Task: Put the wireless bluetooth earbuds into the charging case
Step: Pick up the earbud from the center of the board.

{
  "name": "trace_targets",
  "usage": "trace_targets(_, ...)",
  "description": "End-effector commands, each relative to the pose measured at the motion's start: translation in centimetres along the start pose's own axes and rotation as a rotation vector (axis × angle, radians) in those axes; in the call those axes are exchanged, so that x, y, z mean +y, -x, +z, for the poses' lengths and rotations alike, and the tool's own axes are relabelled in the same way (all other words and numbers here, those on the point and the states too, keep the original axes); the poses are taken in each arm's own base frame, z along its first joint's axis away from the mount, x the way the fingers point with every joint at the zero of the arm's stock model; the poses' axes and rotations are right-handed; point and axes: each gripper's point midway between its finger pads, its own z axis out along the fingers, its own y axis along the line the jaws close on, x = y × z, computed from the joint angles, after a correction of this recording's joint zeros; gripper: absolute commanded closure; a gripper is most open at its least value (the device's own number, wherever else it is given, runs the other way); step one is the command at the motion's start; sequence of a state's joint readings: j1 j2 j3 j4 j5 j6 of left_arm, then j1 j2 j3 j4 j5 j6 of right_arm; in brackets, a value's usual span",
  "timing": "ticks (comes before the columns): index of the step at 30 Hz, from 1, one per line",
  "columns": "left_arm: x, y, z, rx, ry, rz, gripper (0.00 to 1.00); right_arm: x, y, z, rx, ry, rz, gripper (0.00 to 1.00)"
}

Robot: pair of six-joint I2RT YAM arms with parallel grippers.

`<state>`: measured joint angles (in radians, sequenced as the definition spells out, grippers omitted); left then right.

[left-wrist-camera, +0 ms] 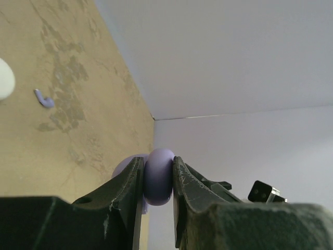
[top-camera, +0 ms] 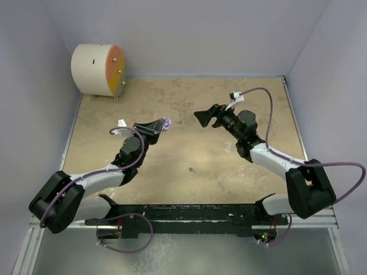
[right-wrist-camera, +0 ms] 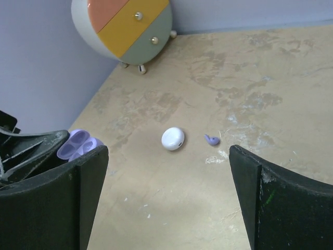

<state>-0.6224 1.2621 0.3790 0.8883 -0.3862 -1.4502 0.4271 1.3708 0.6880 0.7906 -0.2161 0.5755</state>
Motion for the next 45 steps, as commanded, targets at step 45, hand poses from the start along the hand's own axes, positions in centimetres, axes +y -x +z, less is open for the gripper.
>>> trace_targets(45,4.2,1.2,-2.5,0.108,0.110,0.062,1.00,4.5,-18.9,-8.7,0.673,-0.361,-0.267,0.40)
